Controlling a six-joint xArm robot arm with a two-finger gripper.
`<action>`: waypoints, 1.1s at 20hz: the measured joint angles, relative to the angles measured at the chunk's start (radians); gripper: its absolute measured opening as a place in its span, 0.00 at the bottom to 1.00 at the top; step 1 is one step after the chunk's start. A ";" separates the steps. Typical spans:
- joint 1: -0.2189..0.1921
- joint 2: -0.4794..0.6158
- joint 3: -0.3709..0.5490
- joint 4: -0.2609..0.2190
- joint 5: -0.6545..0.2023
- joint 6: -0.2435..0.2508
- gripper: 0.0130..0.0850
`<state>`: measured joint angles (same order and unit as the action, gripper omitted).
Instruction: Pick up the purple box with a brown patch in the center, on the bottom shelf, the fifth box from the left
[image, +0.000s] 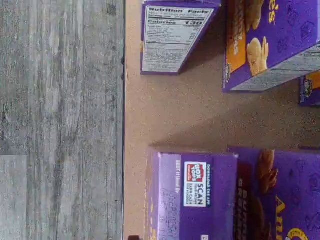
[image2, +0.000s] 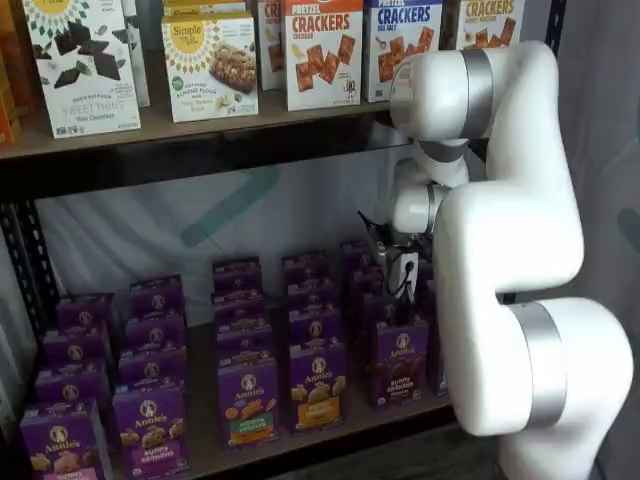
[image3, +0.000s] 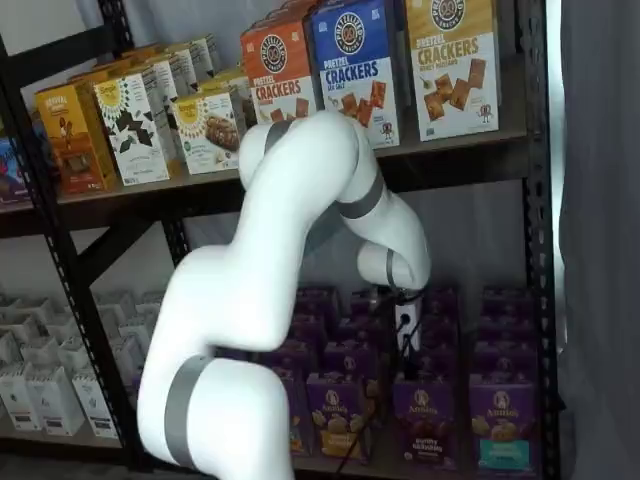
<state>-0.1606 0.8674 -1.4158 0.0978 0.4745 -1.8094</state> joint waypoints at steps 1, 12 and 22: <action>0.000 0.001 -0.003 -0.030 0.005 0.027 1.00; -0.017 0.047 -0.058 -0.172 0.041 0.131 1.00; -0.017 0.111 -0.120 -0.209 0.073 0.162 1.00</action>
<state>-0.1773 0.9785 -1.5357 -0.1108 0.5473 -1.6471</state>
